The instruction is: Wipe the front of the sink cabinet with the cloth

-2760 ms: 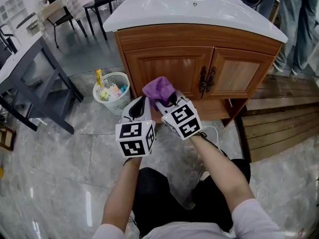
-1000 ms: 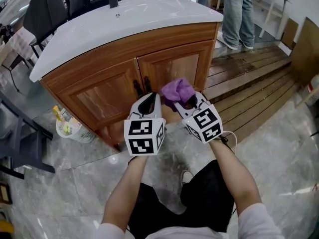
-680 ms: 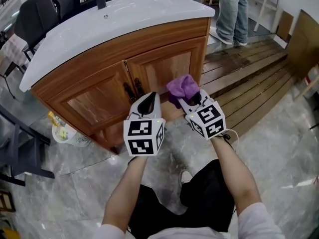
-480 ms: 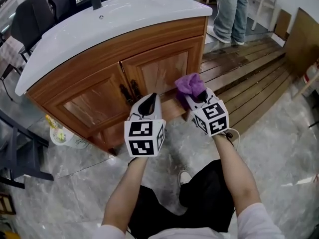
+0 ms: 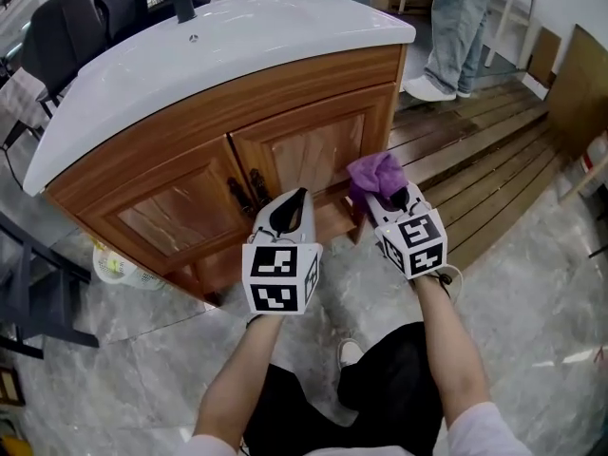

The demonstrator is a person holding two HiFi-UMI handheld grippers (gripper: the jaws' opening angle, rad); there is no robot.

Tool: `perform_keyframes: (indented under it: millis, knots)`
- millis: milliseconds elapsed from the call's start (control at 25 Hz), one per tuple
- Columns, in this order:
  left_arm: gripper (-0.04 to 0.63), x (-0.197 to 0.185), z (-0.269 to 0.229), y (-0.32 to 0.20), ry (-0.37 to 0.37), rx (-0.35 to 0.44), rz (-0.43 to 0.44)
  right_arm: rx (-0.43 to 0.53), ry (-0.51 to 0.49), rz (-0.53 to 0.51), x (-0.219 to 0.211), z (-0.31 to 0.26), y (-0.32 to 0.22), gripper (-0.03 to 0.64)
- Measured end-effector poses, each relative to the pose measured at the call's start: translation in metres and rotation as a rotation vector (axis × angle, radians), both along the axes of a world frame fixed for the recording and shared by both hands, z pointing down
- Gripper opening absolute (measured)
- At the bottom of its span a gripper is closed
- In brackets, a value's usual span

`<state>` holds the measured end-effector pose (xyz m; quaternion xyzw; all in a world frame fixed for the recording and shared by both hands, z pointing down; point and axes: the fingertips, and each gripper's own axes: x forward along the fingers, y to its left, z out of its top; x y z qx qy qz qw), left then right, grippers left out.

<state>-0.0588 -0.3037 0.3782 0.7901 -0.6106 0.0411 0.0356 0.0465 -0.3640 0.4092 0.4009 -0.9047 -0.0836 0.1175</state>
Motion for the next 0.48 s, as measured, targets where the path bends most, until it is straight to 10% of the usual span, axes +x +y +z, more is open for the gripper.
perform_keyframes:
  millis: [480]
  knots:
    - [0.005,-0.028,-0.064,0.005,0.106,-0.091,-0.059,-0.074,-0.027,-0.199,-0.078,-0.085,0.05,0.067]
